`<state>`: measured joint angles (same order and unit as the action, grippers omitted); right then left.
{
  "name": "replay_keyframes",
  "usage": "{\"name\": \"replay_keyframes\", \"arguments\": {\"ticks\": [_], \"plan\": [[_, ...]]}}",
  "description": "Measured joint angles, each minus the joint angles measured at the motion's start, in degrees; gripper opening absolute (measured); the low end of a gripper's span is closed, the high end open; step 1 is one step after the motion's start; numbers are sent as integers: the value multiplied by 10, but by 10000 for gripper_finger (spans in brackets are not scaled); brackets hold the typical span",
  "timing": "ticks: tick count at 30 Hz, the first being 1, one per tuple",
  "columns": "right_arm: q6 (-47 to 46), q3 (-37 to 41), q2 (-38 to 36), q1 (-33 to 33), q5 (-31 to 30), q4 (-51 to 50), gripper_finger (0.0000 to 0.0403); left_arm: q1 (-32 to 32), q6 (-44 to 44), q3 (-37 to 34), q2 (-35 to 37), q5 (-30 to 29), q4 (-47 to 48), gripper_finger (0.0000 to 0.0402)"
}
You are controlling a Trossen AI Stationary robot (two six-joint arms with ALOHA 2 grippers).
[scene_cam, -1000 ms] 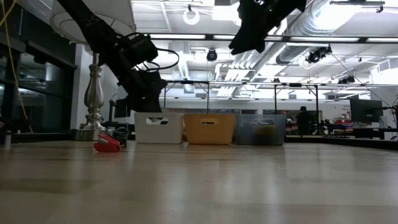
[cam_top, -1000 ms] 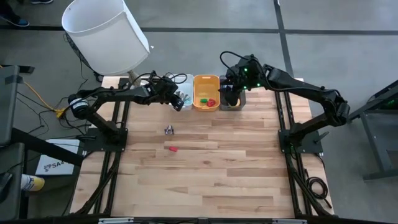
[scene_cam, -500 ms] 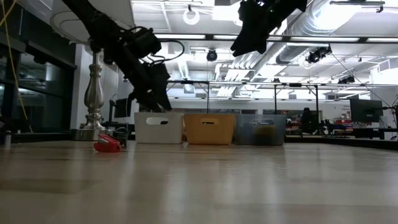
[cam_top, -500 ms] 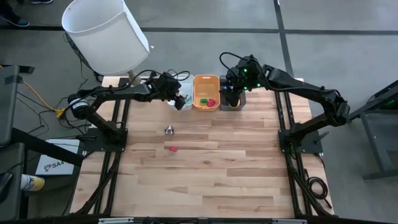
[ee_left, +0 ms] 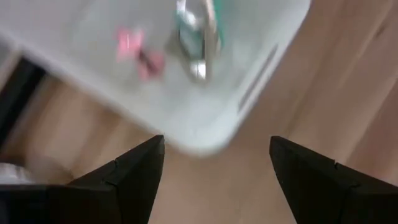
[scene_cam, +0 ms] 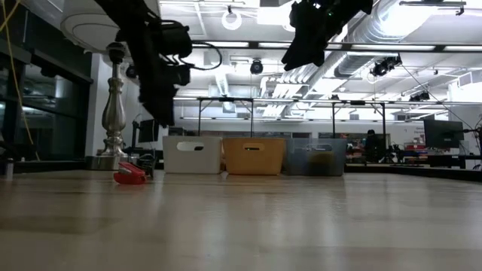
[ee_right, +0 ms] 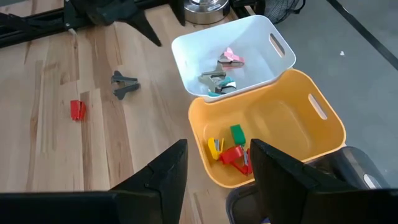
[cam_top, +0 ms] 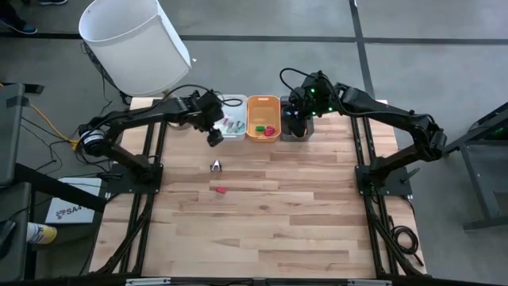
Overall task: Pick and place Stapler, Stapler remover, tape
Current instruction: Put the dark blue staple remover into the white bin
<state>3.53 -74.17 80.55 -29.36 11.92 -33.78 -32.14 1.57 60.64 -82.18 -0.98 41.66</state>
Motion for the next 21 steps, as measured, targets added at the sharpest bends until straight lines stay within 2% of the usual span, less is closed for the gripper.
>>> {"name": "replay_keyframes", "arguments": {"ticks": [11,14,21], "plan": [[-11,0,0,0,0,-2,165,41,-204,0,34,20,137,287],[-20,0,0,0,0,-2,165,55,-252,0,34,35,145,287],[-48,0,0,0,0,-1,165,84,-331,0,32,29,139,287]]}}
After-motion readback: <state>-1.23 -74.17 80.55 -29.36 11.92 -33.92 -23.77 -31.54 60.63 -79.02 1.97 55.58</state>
